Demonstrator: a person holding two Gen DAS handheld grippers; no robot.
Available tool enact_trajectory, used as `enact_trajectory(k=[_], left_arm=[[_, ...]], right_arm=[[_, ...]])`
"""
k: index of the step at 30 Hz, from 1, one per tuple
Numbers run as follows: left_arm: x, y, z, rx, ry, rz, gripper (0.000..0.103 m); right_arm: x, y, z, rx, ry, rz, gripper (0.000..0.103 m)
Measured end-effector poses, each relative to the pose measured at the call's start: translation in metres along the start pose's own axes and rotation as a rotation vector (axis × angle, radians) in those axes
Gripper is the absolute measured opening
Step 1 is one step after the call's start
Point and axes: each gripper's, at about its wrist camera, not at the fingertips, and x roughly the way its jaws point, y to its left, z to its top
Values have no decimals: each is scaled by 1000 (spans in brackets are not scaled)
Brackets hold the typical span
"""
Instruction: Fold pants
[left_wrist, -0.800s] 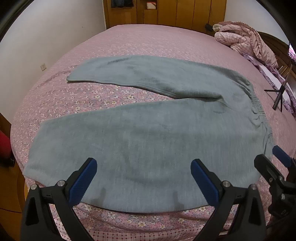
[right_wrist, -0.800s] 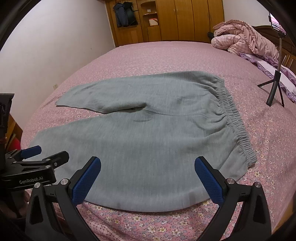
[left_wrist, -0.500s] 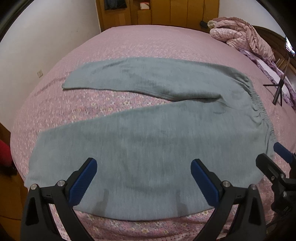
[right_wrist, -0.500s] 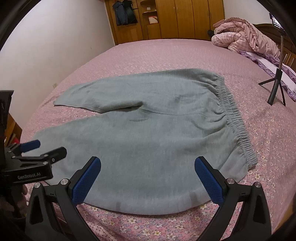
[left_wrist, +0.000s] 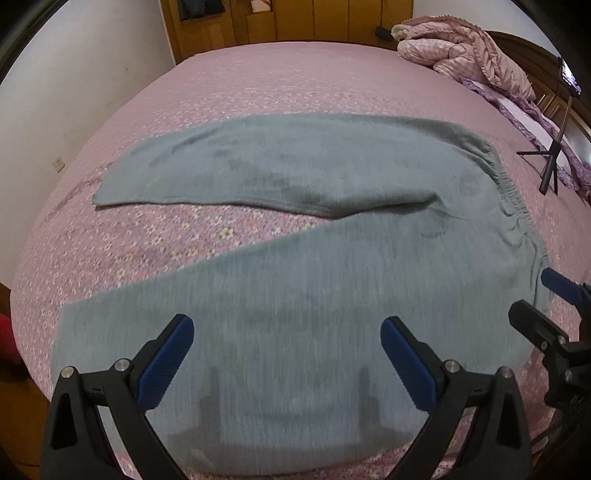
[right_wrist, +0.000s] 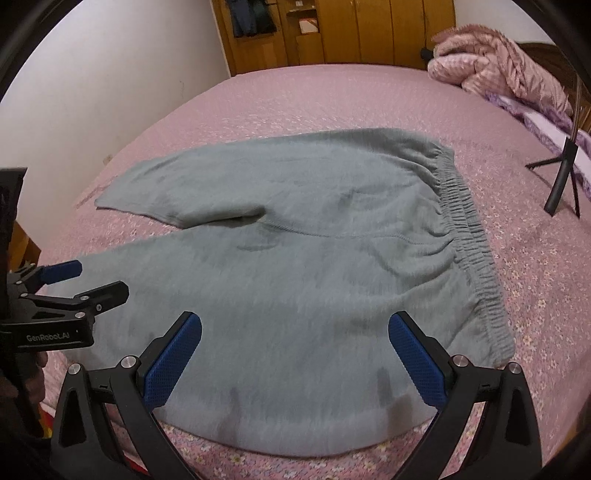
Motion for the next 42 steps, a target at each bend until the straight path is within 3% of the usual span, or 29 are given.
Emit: enact_trajectory(k=[10, 26, 42], left_arm=[[15, 3, 36, 7, 23, -31, 103], [40, 14, 112, 52, 24, -33, 103], [106, 23, 172, 157, 58, -76, 103]], right_arm=[[9, -20, 38, 32, 12, 26, 103], [35, -55, 107, -34, 10, -62, 103], [86, -78, 158, -162, 71, -116, 103]])
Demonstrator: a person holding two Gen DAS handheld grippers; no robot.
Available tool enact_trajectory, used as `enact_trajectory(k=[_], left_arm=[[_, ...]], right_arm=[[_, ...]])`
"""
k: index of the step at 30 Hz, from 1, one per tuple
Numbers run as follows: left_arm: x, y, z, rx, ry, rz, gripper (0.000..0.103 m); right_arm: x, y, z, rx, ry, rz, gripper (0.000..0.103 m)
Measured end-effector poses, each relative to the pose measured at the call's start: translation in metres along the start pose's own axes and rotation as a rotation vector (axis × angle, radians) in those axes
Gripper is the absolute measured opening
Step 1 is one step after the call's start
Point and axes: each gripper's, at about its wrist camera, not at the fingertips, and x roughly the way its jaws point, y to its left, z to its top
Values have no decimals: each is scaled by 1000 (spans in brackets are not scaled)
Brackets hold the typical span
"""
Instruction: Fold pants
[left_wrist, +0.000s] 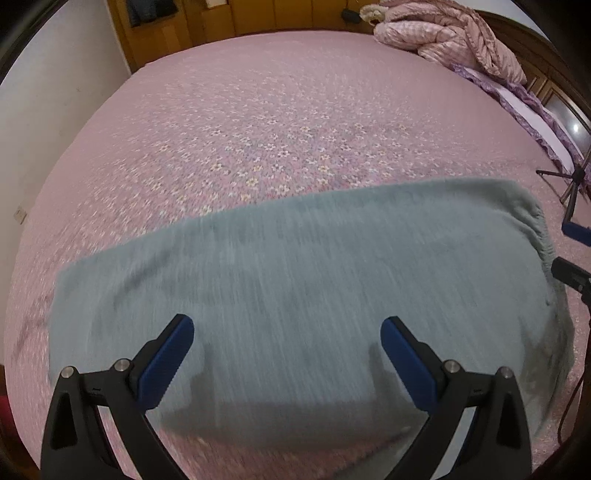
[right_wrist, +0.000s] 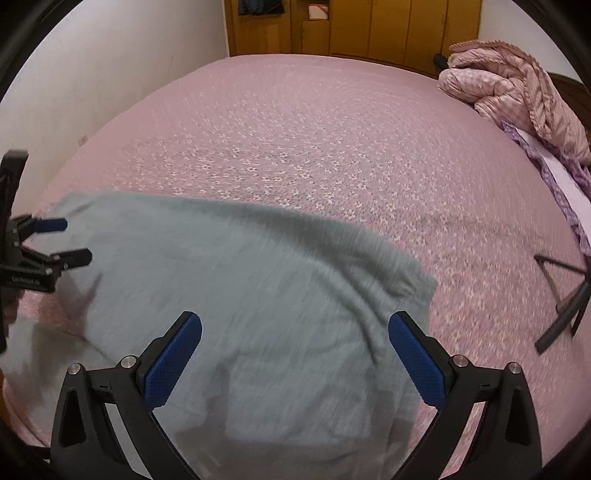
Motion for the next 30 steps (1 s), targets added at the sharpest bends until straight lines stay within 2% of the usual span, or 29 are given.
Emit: enact_trajectory(k=[9, 16, 23, 27, 30], left_arm=[[43, 6, 38, 145, 78, 13, 103], [65, 23, 61, 116, 87, -34, 103], [86, 47, 77, 111, 96, -89, 103], [92, 54, 80, 127, 84, -99, 103], [99, 52, 86, 138, 75, -109, 103]], right_arm=[[32, -13, 28, -52, 42, -29, 103], [61, -24, 47, -48, 91, -30, 103], [90, -26, 48, -59, 147, -26, 103], [103, -38, 45, 20, 177, 53, 103], [103, -42, 44, 3, 147, 72, 103]])
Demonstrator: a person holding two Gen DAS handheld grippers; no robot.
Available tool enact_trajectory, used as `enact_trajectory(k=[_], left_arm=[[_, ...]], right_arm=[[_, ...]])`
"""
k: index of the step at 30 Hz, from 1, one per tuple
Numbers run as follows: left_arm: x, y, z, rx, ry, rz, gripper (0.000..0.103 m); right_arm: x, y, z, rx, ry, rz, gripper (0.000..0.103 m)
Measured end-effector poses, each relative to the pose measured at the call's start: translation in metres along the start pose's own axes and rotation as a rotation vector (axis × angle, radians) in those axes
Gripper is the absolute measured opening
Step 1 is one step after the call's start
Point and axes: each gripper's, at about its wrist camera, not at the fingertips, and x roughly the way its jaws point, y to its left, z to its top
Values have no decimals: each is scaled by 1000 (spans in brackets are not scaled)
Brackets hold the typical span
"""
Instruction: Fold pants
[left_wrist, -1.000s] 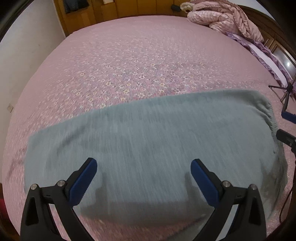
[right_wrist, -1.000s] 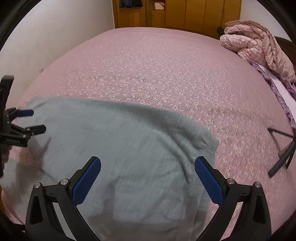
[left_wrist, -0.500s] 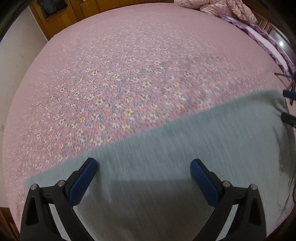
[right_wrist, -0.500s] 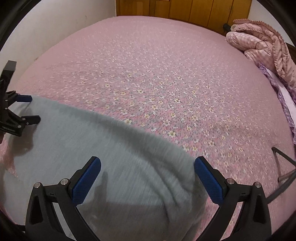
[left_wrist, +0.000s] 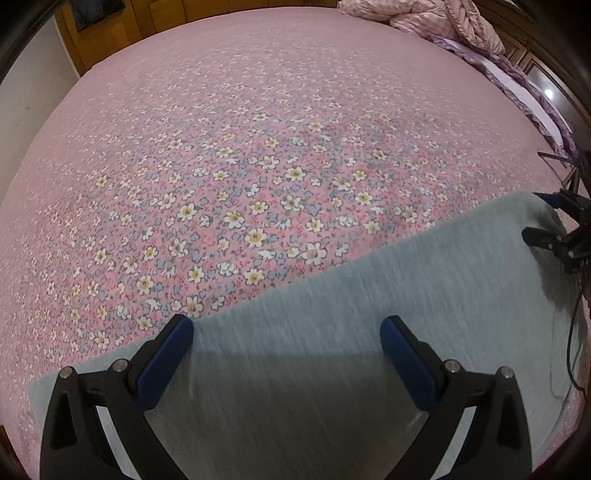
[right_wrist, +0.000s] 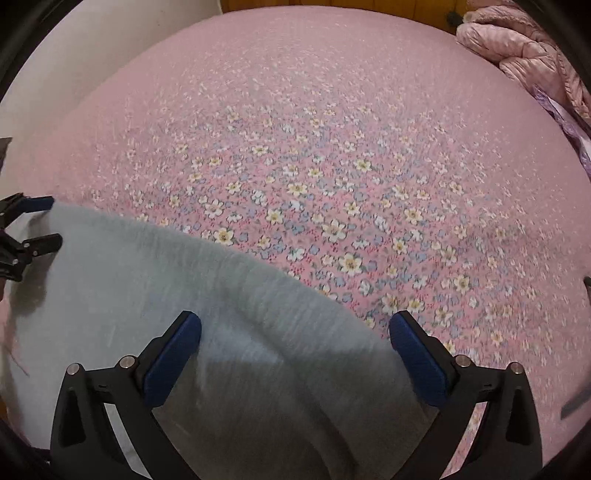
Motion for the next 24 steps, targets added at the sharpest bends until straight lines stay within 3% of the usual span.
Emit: enact_trajectory(k=[7, 11, 15, 18, 21, 23, 24], left_arm=[[4, -13, 13, -30, -2, 24, 103], [7, -17, 19, -47, -14, 44, 103], [4, -23, 13, -32, -38, 32, 99], [-1, -29, 6, -6, -41, 23, 87], [-6, -43, 6, 28, -46, 10, 66], [-8, -49, 6, 27, -55, 10, 52], [-10, -50, 5, 21, -62, 11, 39]], right_arm=[[-4, 5, -11, 11, -77, -21, 103], [-14, 11, -42, 33, -142, -47, 103], [-13, 6, -40, 27, -95, -12, 103], [-14, 5, -26, 10, -55, -13, 102], [-19, 10, -20, 0, -73, -5, 83], [-25, 16, -19, -12, -92, 9, 51], [-28, 18, -19, -16, -94, 23, 42]])
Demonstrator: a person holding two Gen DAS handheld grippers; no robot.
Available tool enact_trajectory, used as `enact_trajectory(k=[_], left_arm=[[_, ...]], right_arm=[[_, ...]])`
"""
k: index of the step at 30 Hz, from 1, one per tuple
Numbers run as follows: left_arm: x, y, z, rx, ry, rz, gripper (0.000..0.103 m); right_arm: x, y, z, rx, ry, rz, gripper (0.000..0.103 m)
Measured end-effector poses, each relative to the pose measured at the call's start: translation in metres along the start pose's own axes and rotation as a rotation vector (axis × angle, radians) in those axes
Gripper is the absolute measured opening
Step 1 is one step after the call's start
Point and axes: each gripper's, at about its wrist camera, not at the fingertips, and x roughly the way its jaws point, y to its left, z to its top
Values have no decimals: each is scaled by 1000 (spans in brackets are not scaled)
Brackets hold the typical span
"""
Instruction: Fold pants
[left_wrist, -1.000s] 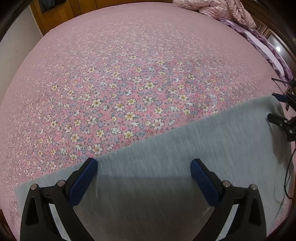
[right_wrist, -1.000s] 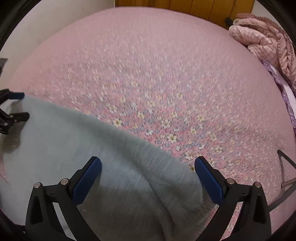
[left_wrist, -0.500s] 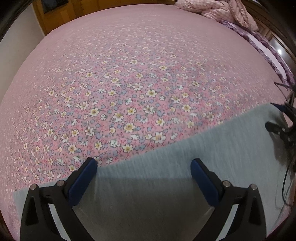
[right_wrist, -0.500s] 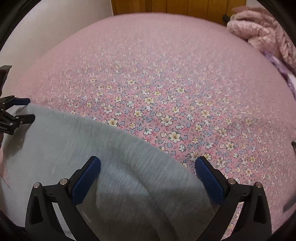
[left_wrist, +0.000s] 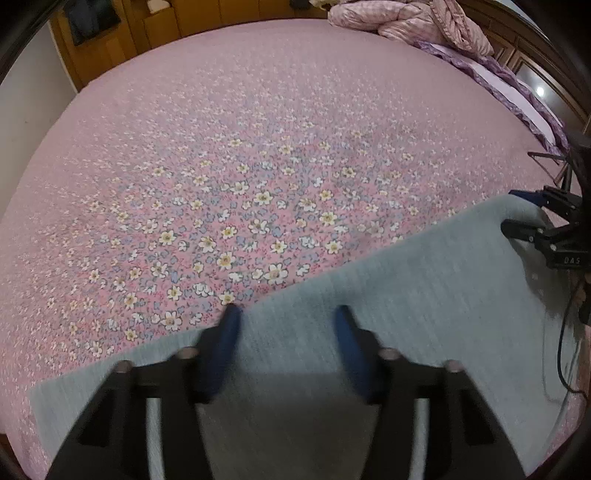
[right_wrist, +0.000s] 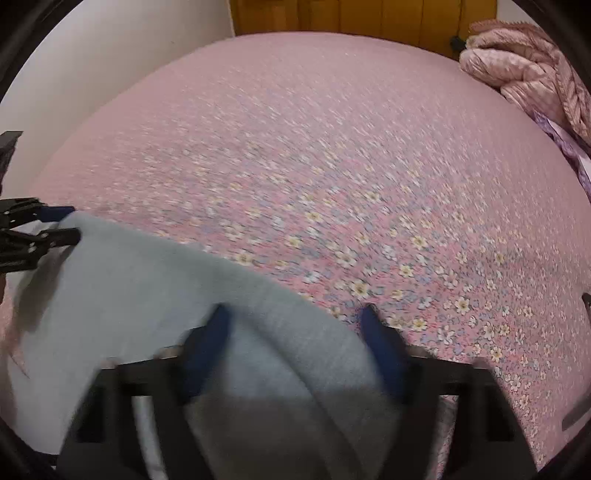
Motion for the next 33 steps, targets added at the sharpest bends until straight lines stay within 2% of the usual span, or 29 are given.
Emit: enact_trajectory(k=[1, 2, 3, 4, 6, 12, 15, 19, 24, 28, 33], left_arm=[[-2, -2, -2, -9, -5, -4, 25], [-4, -2, -3, -22, -9, -6, 20], [-6, -4, -4, -35, -11, -5, 13], [-8, -3, -5, -51, -14, -9, 8], [-15, 3, -13, -91, -25, -24, 5], [-54, 0, -46, -159, -100, -20, 0], [-76, 0, -62, -190, -135, -30, 0], [-100, -12, -79, -205, -178, -25, 0], [-113, -24, -98, -233, -155, -79, 3], [-106, -28, -111, -301, -130, -121, 27], [-98, -21, -118, -445, -113, -203, 39]], right_arm=[[-3, 3, 0, -3, 0, 17, 24], [-6, 5, 0, -6, 2, 27, 13], [-8, 10, -1, -10, 4, 32, 9], [-12, 14, -2, -16, 0, 34, 7], [-26, 21, -7, -30, -25, 34, 7], [-85, 25, -30, -42, -110, 79, 6], [-104, 20, -43, -36, -123, 113, 6], [-122, 34, -64, -43, -131, 138, 6], [-126, 55, -105, -73, -104, 142, 6], [-115, 59, -123, -60, -65, 132, 6], [-102, 48, -132, -4, -45, 155, 6]])
